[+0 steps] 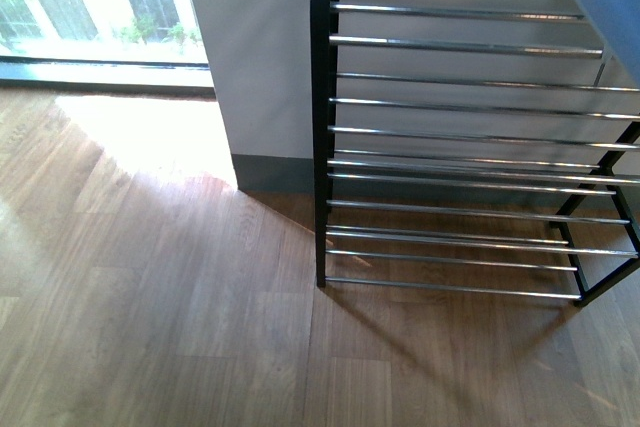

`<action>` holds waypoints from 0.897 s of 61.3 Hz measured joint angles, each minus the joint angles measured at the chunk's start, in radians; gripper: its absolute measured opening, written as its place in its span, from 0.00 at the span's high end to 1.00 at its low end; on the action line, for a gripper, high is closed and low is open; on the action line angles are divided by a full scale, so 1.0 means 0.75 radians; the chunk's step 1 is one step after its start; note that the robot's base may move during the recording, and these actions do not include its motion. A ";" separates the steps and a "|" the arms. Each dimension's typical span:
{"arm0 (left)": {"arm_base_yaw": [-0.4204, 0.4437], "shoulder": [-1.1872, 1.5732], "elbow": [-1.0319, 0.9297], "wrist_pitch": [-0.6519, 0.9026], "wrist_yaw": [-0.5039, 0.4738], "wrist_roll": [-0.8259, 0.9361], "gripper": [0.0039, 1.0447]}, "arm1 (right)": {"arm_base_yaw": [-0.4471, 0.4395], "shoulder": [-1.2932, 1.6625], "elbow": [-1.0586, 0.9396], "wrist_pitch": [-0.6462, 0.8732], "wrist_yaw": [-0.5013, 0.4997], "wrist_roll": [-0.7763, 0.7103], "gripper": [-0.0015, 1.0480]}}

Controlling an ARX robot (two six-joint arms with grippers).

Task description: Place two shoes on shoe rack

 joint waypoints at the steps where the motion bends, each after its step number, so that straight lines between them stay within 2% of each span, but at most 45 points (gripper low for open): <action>1: 0.000 0.000 0.000 0.000 -0.001 0.000 0.98 | 0.000 0.001 0.000 0.000 0.000 0.001 0.98; 55: 0.000 0.000 0.000 -0.001 -0.001 0.000 0.98 | 0.000 -0.001 0.000 0.001 -0.001 0.000 0.98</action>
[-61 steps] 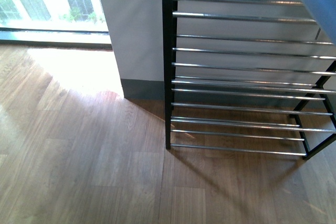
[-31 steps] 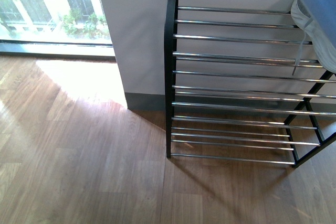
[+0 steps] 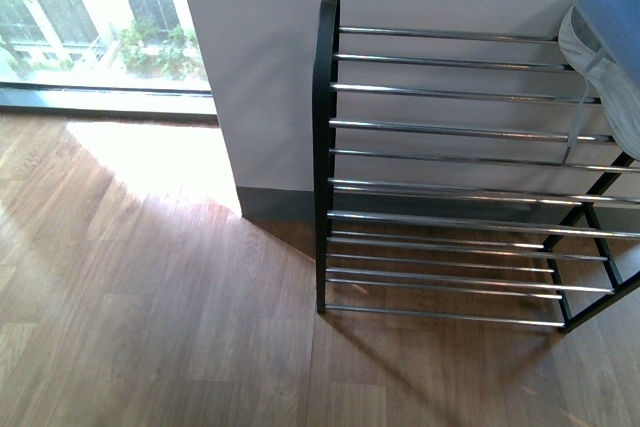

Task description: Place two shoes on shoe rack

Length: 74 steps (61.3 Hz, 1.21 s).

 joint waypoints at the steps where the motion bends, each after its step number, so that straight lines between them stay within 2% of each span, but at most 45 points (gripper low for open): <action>1: 0.000 0.000 0.000 0.000 0.001 0.000 0.98 | 0.000 0.000 0.000 0.000 0.000 0.000 0.98; 7: 0.000 0.001 0.000 0.000 0.005 0.000 0.98 | 0.006 0.008 0.007 -0.031 0.025 0.023 0.98; 13: 0.000 0.000 0.000 0.000 0.002 0.000 0.98 | 0.080 0.114 0.096 -0.108 0.157 0.105 0.98; 22: 0.000 0.000 0.000 0.000 0.003 0.000 0.98 | 0.223 0.493 0.371 -0.029 0.344 0.156 0.98; 33: 0.000 0.000 0.000 0.000 0.001 0.000 0.98 | 0.298 0.954 0.721 -0.098 0.538 0.185 0.98; 42: 0.000 0.000 0.000 0.000 0.001 0.000 0.98 | 0.286 1.270 0.971 -0.234 0.689 0.203 0.98; 51: 0.000 0.000 0.000 0.000 0.001 0.000 0.98 | 0.207 1.521 1.191 -0.405 0.874 0.270 0.98; 64: 0.000 0.000 0.000 0.000 0.002 0.000 0.98 | 0.130 1.615 1.257 -0.432 1.003 0.323 0.98; 74: 0.000 0.000 0.000 0.000 0.002 0.000 0.98 | 0.119 1.651 1.299 -0.443 1.028 0.336 0.98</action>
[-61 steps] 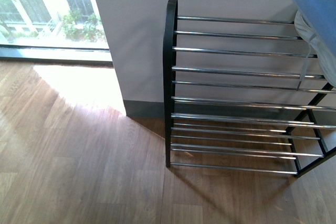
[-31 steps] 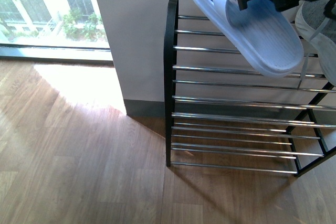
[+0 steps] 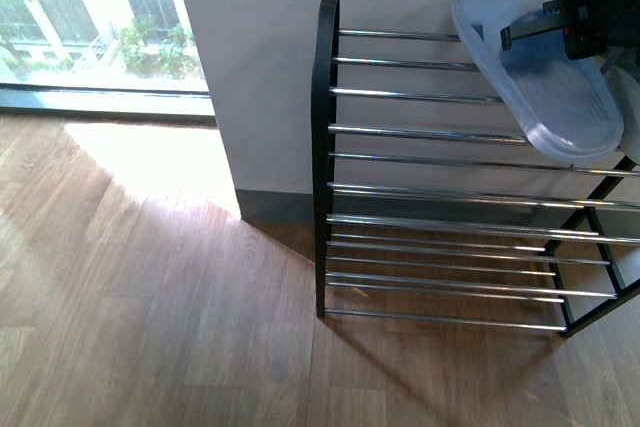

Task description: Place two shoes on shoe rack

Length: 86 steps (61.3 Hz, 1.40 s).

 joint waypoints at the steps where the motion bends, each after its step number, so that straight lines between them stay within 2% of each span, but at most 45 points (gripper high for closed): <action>1: 0.000 0.000 0.000 0.000 0.000 0.000 0.98 | 0.000 0.003 0.003 0.003 0.006 -0.003 0.98; 10: 0.000 0.000 0.000 0.000 -0.001 0.000 0.98 | -0.012 0.045 0.062 -0.057 0.049 0.007 0.97; 30: 0.000 0.000 0.000 0.000 -0.001 0.000 0.98 | -0.020 -0.058 0.041 -0.120 -0.083 0.143 0.50; 34: 0.000 0.000 0.000 0.000 0.000 0.000 0.98 | -0.016 -0.209 -0.027 -0.140 -0.160 0.150 0.35; 38: 0.000 0.000 0.000 0.000 0.000 0.000 0.98 | -0.030 -0.414 -0.145 -0.075 -0.204 0.097 0.20; 42: 0.000 0.000 0.000 0.000 -0.001 0.000 0.98 | -0.051 -0.592 -0.245 -0.019 -0.227 0.047 0.08; 43: 0.000 0.000 0.000 0.000 -0.001 0.000 0.98 | -0.053 -0.606 -0.251 -0.013 -0.231 0.046 0.07; 46: 0.000 0.000 0.000 0.000 0.000 0.000 0.98 | -0.071 -0.654 -0.316 0.164 -0.294 0.061 0.13; 49: 0.000 0.000 0.000 0.000 0.000 0.000 0.98 | -0.091 -0.699 -0.431 0.443 -0.350 0.093 0.21; 53: 0.000 0.000 0.000 0.000 -0.001 0.000 0.98 | -0.104 -0.742 -0.611 0.728 -0.381 0.110 0.32; 55: 0.000 0.000 0.000 0.000 -0.001 0.000 0.98 | -0.109 -0.759 -0.684 0.806 -0.388 0.116 0.37; 62: 0.000 0.000 0.000 0.000 -0.001 0.000 0.98 | -0.121 -0.821 -0.846 0.912 -0.413 0.124 0.52; 67: 0.000 0.000 0.000 0.000 -0.001 0.000 0.98 | -0.140 -0.913 -0.975 0.960 -0.425 0.127 0.67; 80: 0.000 0.000 0.000 0.000 -0.001 0.000 0.98 | -0.171 -1.072 -1.180 0.995 -0.454 0.125 0.99; 83: 0.000 0.000 0.000 0.000 -0.001 0.000 0.98 | -0.174 -1.100 -1.212 0.996 -0.457 0.130 0.98; 86: 0.000 0.000 0.000 0.000 0.000 0.000 0.98 | -0.213 -1.143 -1.257 0.996 -0.522 0.131 0.98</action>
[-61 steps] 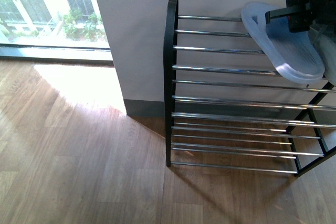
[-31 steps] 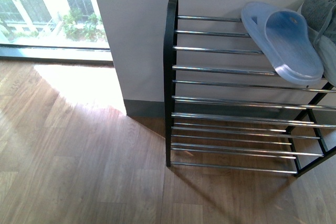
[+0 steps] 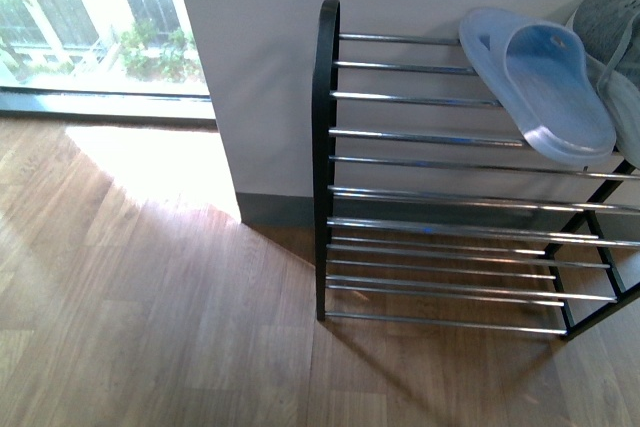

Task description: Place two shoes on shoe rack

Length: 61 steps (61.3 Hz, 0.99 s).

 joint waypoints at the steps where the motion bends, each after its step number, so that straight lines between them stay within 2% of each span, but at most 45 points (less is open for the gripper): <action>1: 0.000 0.000 0.000 0.000 0.000 0.000 0.98 | -0.005 -0.008 -0.008 0.000 -0.006 0.001 0.98; 6: 0.000 0.000 0.000 0.000 -0.001 0.000 0.98 | -0.041 -0.096 -0.080 -0.006 -0.004 0.001 0.98; 30: 0.000 0.000 0.000 0.000 -0.001 0.000 0.98 | -0.042 -0.482 -0.283 -0.197 -0.012 0.001 0.98; 36: 0.000 0.000 0.000 0.000 0.000 0.000 0.98 | -0.042 -0.500 -0.335 -0.143 -0.011 0.001 0.98; 61: 0.000 0.000 0.000 0.000 -0.001 0.000 0.98 | -0.042 -0.826 -0.358 -0.436 -0.012 0.001 0.98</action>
